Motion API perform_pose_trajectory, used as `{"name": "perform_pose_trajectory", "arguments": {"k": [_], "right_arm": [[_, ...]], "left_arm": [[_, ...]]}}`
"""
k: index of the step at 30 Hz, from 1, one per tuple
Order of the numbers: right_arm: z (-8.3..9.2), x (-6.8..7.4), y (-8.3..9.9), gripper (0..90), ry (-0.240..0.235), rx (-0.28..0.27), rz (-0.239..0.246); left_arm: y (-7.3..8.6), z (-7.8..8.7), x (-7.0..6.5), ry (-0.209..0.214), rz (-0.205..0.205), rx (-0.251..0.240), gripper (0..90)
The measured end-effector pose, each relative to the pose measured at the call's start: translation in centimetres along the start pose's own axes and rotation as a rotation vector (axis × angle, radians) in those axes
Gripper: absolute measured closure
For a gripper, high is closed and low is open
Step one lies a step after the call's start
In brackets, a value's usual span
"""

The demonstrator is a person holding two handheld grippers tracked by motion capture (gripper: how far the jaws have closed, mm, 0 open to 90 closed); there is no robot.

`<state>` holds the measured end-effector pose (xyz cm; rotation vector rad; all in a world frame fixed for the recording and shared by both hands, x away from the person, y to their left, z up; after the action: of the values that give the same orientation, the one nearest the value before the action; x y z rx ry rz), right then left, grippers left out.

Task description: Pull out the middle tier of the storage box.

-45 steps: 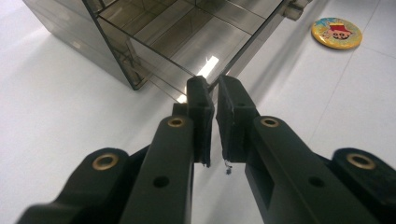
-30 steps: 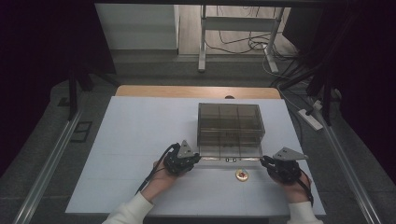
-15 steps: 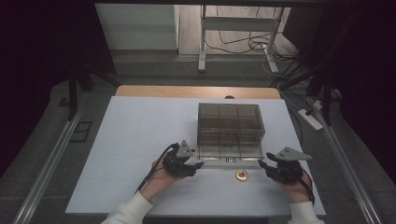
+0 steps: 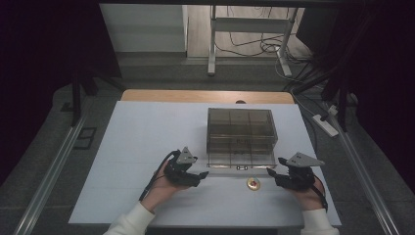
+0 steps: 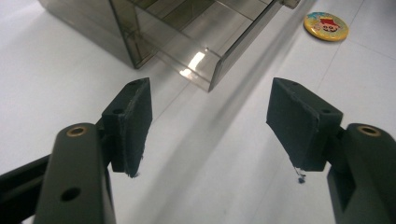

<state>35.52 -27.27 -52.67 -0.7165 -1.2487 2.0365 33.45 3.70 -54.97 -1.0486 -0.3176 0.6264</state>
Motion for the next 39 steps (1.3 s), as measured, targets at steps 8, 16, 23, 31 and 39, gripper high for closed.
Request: {"name": "perform_pose_trajectory", "arguments": {"k": [8,16,23,31,39], "right_arm": [[-0.2,0.2,-0.1,37.8,-0.018,0.001,-0.007],[0.3,0.4,-0.2,36.8,-0.028,-0.012,-0.007],[0.8,0.5,-0.6,36.7,-0.019,-0.023,-0.006],[0.9,0.8,-0.5,35.3,-0.03,-0.004,-0.005],[1.0,0.9,0.0,33.3,-0.04,0.015,-0.008]], "left_arm": [[0.2,1.3,-0.2,-0.003,0.032,0.005,29.7],[2.1,3.0,-0.6,-0.029,0.047,0.019,29.7],[4.3,5.4,0.5,-0.077,0.094,0.008,29.6],[5.1,6.8,0.8,-0.105,0.106,-0.001,29.0],[5.8,8.3,1.6,-0.131,0.135,-0.013,27.4]]}}
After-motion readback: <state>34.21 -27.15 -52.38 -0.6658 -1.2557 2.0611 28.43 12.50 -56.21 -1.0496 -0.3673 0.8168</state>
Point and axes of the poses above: each handheld gripper's, and its own axes: z roughly backward along the jaws, y roughly out of its underside, x roughly to its left, the point moved 7 cm from there along -z, roughly forward along the jaws, and after that the axes turned 13 degrees about -x, right-handed, at the moved point
